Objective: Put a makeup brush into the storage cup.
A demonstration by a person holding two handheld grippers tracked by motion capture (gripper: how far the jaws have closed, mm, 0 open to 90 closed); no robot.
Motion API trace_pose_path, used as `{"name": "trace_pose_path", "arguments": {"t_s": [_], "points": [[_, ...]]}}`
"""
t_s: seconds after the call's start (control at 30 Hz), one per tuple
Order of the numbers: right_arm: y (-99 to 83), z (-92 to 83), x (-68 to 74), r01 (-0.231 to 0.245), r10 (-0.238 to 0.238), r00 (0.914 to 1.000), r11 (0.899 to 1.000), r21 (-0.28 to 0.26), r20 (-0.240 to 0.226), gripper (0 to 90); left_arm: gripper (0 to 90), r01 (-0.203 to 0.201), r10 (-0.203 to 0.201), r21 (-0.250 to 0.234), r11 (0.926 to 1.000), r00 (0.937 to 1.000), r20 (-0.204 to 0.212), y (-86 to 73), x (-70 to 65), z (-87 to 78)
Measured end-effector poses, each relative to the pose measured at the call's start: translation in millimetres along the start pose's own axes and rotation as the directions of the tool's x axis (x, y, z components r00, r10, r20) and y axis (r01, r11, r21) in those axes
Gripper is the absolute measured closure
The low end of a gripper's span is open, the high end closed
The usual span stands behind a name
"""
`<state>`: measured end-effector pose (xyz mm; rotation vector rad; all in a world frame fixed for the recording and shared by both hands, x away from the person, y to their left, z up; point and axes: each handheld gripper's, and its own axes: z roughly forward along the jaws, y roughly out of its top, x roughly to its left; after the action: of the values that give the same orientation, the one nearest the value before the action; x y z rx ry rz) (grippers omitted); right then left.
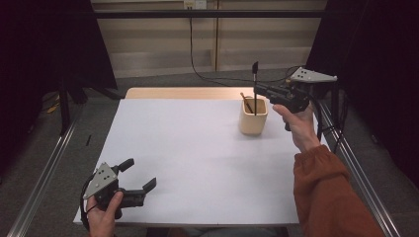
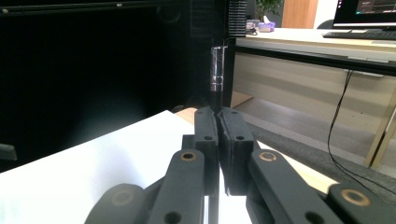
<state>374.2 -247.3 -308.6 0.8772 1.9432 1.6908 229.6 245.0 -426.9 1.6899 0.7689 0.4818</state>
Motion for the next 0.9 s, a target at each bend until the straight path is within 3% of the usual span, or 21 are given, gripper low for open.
{"name": "trace_pose_path", "arguments": {"t_s": [0.27,0.9], "points": [[8.2,6.9,-7.1,0.019,-0.019,0.999,1.0,-0.006,0.04,86.1,1.5,-0.001,0.001,-0.002,1.0,1.0,0.002,0.1,0.1,-0.3],[15.4,21.2,-37.7,-0.008,0.012,0.9909,0.999,-0.032,0.134,86.1,1.5,-0.006,0.006,0.002,1.0,0.9999,0.008,0.3,0.2,0.4]]}}
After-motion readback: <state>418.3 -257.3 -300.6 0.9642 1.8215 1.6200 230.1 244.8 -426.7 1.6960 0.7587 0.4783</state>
